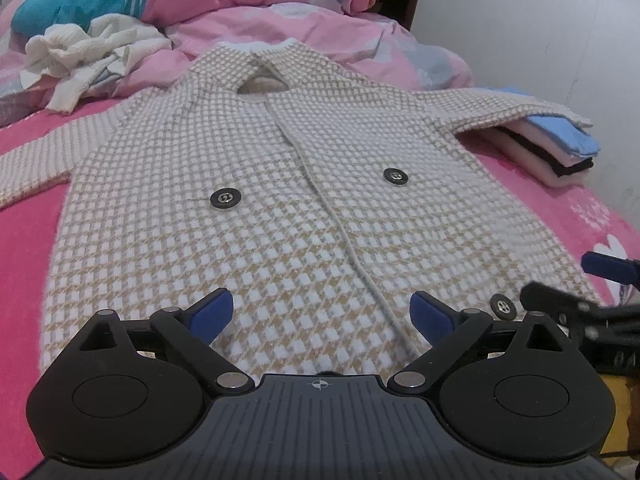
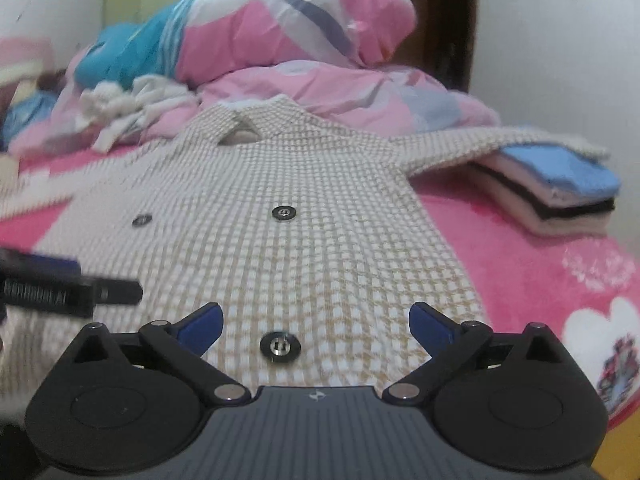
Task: Fold clothes
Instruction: 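Open the left gripper and draw both grippers back from the coat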
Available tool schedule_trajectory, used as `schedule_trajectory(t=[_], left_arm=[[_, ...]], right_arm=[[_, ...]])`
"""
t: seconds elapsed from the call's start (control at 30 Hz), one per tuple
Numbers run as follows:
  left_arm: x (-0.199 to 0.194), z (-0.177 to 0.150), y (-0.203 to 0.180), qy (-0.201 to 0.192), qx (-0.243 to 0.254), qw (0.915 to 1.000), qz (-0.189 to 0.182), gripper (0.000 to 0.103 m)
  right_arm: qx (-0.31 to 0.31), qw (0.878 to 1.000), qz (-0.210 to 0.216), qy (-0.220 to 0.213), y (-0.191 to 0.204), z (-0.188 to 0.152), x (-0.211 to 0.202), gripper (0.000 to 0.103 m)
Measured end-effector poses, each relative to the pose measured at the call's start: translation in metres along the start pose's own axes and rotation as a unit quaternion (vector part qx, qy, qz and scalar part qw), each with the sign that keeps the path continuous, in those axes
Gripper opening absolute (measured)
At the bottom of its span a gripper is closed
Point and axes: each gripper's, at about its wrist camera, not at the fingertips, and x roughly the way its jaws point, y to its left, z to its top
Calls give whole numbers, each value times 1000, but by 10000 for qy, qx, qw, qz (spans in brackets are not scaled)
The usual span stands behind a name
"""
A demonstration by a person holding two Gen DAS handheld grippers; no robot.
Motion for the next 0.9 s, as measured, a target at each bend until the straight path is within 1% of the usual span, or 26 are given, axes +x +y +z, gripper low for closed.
schedule_trajectory(t=[0.1,0.23,0.27,0.4,0.53,0.6,0.7,0.77,0.83,0.9], left_arm=[[5,1,-2,25,7,10000,96,97],[13,2,-5,89,-3,9997,211,97],[15,3,-6,115,-1,9997,233,97],[20,5,-9,160,-14,9994,300,97],[23,12,-12,155,-55,9993,332,97],[25,17,-12,127,-74,9993,337,97],[27,28,-15,47,-103,9994,326,97],[31,37,-19,-20,-107,9995,295,97],[39,46,-26,-83,-99,9996,258,97],[48,53,-34,-99,-100,9996,241,97]], right_arm=[[173,9996,51,233,-5,3,20,102],[254,9961,44,845,-5,-5,47,103],[256,9959,37,869,-5,-7,50,103],[357,9965,48,751,-8,-13,48,103],[270,9971,138,704,-10,-17,44,103],[233,9965,178,779,-11,-15,44,103],[416,9950,374,827,-21,-1,40,103],[557,9953,544,583,-33,12,29,103],[677,9953,650,244,-53,32,16,103],[805,9946,650,-42,-77,52,9,103]])
